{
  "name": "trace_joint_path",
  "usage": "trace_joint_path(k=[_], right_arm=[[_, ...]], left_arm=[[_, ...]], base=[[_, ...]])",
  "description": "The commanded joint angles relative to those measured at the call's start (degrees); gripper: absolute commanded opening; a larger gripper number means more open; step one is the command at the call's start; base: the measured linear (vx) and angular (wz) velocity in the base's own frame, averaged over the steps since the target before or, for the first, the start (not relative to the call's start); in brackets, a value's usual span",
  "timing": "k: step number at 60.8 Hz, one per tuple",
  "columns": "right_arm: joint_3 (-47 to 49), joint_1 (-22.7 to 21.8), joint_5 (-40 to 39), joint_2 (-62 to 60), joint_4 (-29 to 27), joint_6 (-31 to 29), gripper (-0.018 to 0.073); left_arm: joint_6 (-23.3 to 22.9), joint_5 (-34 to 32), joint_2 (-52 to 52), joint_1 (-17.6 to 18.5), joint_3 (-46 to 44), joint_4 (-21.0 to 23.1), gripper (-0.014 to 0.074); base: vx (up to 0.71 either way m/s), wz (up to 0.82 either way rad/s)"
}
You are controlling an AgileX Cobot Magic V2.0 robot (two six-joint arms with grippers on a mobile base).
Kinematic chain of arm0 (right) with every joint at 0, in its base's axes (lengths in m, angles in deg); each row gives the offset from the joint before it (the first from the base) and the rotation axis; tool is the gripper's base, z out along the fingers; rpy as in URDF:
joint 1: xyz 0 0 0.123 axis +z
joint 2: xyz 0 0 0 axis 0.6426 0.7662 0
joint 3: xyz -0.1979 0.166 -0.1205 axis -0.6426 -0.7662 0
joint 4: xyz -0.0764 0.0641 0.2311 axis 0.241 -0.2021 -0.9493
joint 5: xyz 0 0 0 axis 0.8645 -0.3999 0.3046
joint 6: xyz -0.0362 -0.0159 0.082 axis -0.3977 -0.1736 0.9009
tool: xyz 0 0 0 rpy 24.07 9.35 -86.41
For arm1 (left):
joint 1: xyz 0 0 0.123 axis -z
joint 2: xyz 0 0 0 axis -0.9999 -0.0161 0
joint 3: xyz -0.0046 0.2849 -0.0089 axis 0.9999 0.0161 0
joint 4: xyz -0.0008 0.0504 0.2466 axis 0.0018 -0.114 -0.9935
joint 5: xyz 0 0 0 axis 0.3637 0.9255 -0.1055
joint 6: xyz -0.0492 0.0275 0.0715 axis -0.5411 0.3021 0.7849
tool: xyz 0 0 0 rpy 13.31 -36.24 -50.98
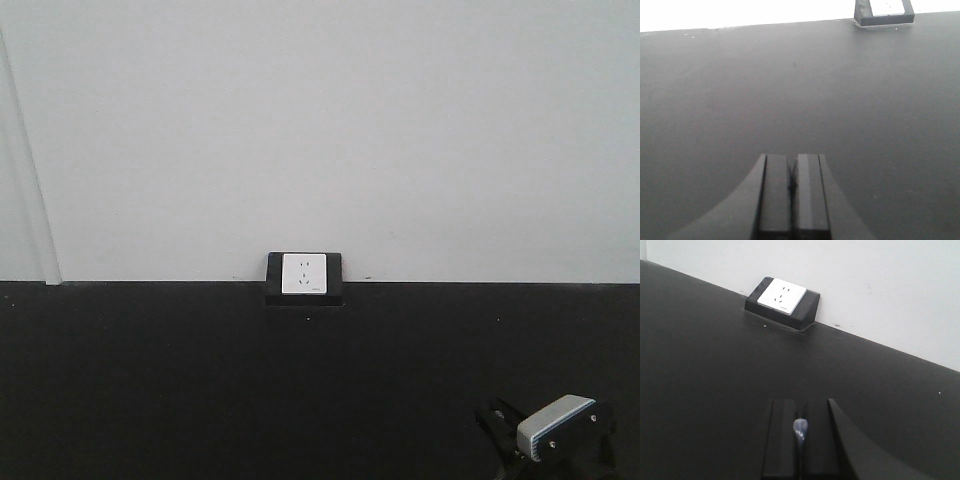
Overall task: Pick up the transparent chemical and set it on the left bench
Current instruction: 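Move the right gripper down onto the transparent pipette in the beaker and close, then lift the transparent pipette up out of the beaker with the right gripper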
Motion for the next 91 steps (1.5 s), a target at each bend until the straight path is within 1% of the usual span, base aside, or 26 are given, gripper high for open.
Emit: trace_joint_path(k=[1,11,25,28,33,39,44,45,46,48,50,51,52,55,60,65,72,91], right_arm=[[1.1,-0.1,-3.9,-3.6,-0.3,0.1,-0.0008],[1.1,-0.1,-2.9,-10.1,-0.5,0.1,-0.0008],[1.1,-0.1,3.5,-25.5,-0.7,0.3,-0.0008],[1.1,-0.1,5.1,-29.4,-0.7,1.4,-0.0008],[1.1,-0.1,10.1,-35.7,-0.7,4.1,-0.0008],[1.1,-0.1,19.9,-44.1,-0.7,10.7,-0.0006],[1.1,-0.1,33.8,-50.8,-0.5,17.7,-0.0004],[1.1,-0.1,34.9,-52.1,-0.5,18.2,-0.0004],[1.1,-0.1,39.5,-53.9,-0.5,20.1,-0.0003],[1.1,-0.1,44.0,-56.9,-0.3,21.7,-0.0004],[1.1,-0.1,47.3,-59.1,-0.2,22.8,-0.0004],[1.1,-0.1,51.4,-60.8,-0.2,23.3,-0.0004],[1.1,-0.1,52.4,-61.8,-0.2,23.5,-0.0004],[1.1,-0.1,59.6,-64.8,-0.2,23.7,-0.0003],[1.1,-0.1,66.7,-69.5,-0.2,23.7,-0.0003],[1.1,-0.1,72.1,-72.9,-0.2,23.7,-0.0003],[1.1,-0.1,74.2,-75.2,-0.2,23.7,-0.0003],[1.1,-0.1,74.7,-76.0,-0.2,23.7,-0.0003]], left_arm=[[-0.4,-4.5,1.1,0.1,0.9,0.0,-0.0003],[-0.4,-4.5,1.1,0.1,0.9,0.0,-0.0003],[-0.4,-4.5,1.1,0.1,0.9,0.0,-0.0003],[-0.4,-4.5,1.1,0.1,0.9,0.0,-0.0003],[-0.4,-4.5,1.1,0.1,0.9,0.0,-0.0003],[-0.4,-4.5,1.1,0.1,0.9,0.0,-0.0003],[-0.4,-4.5,1.1,0.1,0.9,0.0,-0.0003],[-0.4,-4.5,1.1,0.1,0.9,0.0,-0.0003],[-0.4,-4.5,1.1,0.1,0.9,0.0,-0.0003],[-0.4,-4.5,1.1,0.1,0.9,0.0,-0.0003],[-0.4,-4.5,1.1,0.1,0.9,0.0,-0.0003],[-0.4,-4.5,1.1,0.1,0.9,0.0,-0.0003],[-0.4,-4.5,1.1,0.1,0.9,0.0,-0.0003],[-0.4,-4.5,1.1,0.1,0.9,0.0,-0.0003],[-0.4,-4.5,1.1,0.1,0.9,0.0,-0.0003],[-0.4,-4.5,1.1,0.1,0.9,0.0,-0.0003],[-0.4,-4.5,1.1,0.1,0.9,0.0,-0.0003],[-0.4,-4.5,1.1,0.1,0.9,0.0,-0.0003]], base=[[0.0,0.0],[0.0,0.0],[0.0,0.0],[0.0,0.0],[0.0,0.0],[0.0,0.0],[0.0,0.0],[0.0,0.0],[0.0,0.0],[0.0,0.0],[0.0,0.0],[0.0,0.0],[0.0,0.0],[0.0,0.0],[0.0,0.0],[0.0,0.0],[0.0,0.0],[0.0,0.0]])
